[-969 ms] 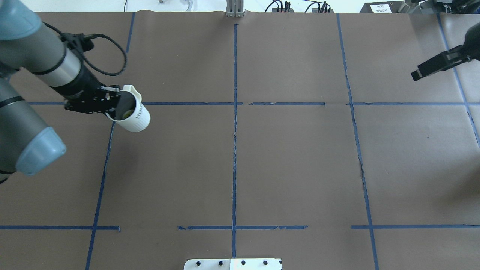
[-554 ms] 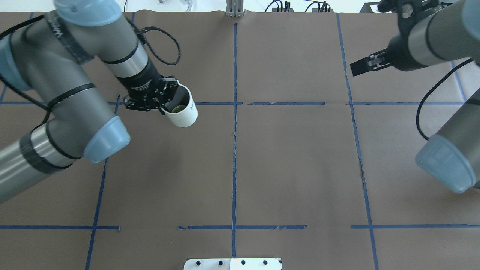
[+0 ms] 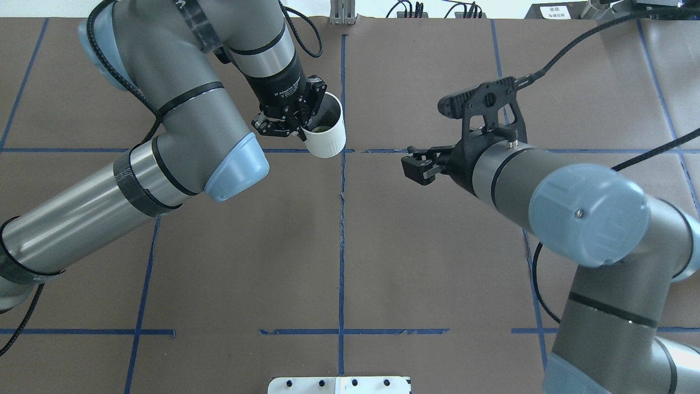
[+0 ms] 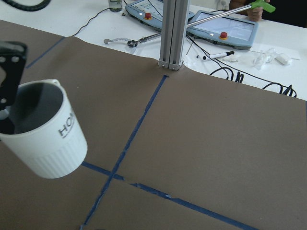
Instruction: Left arm hands cup to right arm to dump lemon
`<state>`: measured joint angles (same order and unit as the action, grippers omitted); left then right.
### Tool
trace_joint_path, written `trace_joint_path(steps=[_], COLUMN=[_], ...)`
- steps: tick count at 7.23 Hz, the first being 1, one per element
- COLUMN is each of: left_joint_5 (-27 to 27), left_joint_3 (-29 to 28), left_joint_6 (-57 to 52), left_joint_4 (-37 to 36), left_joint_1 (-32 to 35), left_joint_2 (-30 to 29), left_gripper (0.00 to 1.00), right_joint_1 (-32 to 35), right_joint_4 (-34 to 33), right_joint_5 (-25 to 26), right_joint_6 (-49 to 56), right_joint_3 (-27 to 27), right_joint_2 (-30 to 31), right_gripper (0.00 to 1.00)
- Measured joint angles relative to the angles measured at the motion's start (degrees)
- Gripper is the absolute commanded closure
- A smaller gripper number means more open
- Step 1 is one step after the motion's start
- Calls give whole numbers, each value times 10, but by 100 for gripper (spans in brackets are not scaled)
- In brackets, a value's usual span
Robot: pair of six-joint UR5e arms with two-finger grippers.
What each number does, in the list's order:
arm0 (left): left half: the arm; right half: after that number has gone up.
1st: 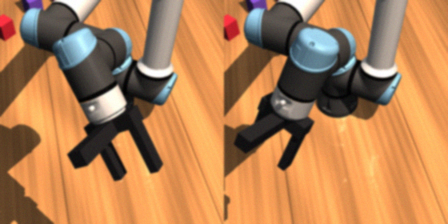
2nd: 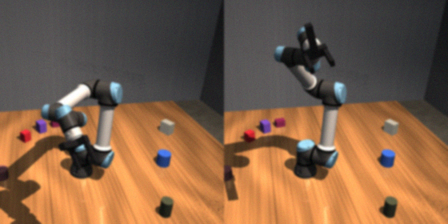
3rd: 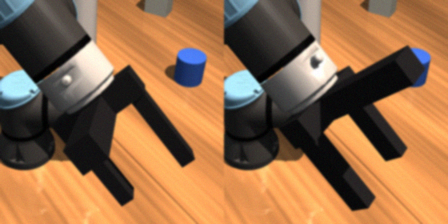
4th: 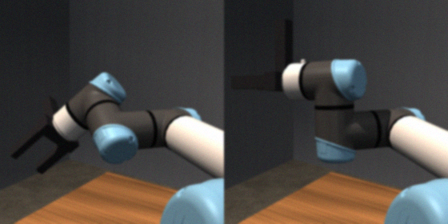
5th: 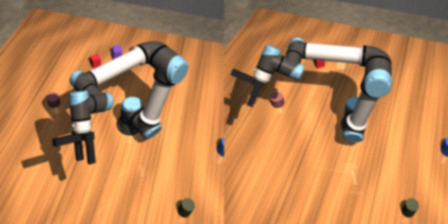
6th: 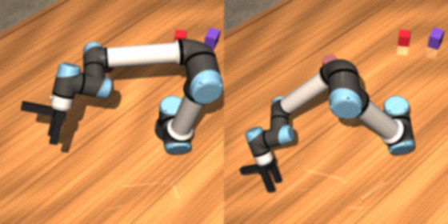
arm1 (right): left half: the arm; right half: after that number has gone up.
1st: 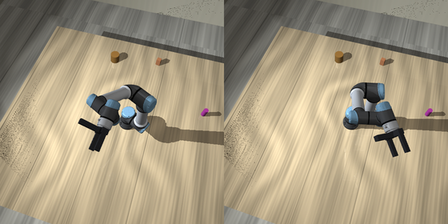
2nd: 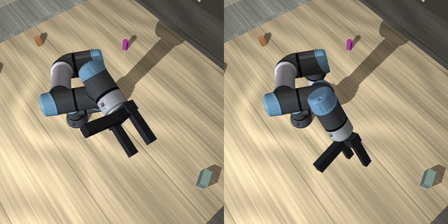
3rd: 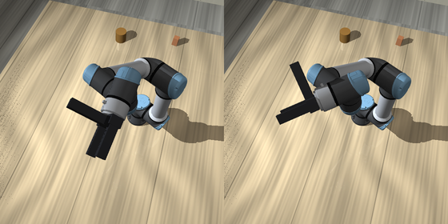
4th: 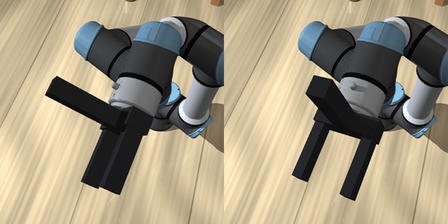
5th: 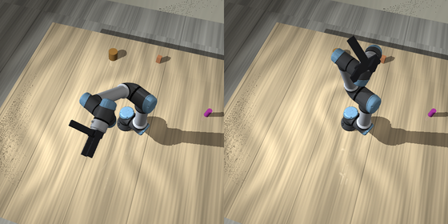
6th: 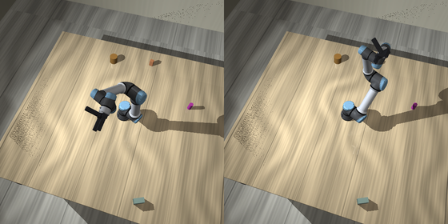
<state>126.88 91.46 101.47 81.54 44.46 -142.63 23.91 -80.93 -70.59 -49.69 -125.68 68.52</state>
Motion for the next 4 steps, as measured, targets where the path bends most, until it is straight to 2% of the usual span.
trace_joint_path(steps=[2, 4], left_joint_5=[11, 69], left_joint_3=[-25, -28], left_joint_6=[41, 52], left_joint_4=[25, 29], left_joint_1=[0, -1], left_joint_2=[-21, -30], left_gripper=[98, 98], right_joint_1=[-59, -77], right_joint_4=[31, 133], right_joint_5=[62, 82], right_joint_6=[-4, 3], right_joint_3=[8, 53], right_joint_2=[-1, 2], right_gripper=[0, 0])
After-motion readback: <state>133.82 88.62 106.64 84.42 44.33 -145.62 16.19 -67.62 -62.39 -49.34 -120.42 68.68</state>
